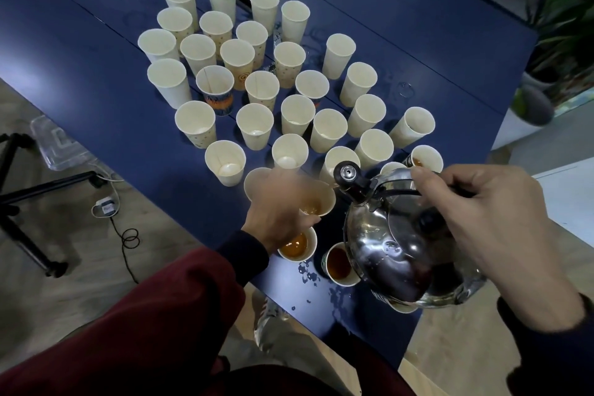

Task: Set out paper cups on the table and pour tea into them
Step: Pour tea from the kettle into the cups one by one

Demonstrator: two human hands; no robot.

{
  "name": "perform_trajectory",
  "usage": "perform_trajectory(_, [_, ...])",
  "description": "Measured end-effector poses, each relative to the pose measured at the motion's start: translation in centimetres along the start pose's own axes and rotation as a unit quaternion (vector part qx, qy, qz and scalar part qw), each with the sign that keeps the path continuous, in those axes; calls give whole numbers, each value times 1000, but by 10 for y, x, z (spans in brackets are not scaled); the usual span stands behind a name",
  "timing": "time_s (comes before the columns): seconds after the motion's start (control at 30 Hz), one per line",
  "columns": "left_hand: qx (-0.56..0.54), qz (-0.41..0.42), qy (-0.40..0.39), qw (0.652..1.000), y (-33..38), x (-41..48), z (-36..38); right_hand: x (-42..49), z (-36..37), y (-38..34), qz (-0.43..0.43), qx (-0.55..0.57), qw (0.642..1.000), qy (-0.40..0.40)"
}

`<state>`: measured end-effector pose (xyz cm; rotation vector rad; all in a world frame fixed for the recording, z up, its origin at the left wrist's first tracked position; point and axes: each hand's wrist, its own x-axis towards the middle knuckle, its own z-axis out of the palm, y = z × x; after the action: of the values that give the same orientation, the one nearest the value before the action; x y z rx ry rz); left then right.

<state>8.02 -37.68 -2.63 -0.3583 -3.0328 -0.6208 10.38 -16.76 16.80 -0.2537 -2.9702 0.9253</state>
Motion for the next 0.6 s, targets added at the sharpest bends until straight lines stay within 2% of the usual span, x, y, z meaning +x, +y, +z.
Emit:
perform_trajectory(0.13, [8,-1,-15,1000,1,2,-4,0,-6,1,7,56,998,9])
perform_trajectory(0.3, [18,-11,8,1000,9,9,-11,3,-14,4,9,112,992,49])
perform_trajectory(0.6, [31,26,-61,997,32,58,-26,24,-23,-1,14,103,993,63])
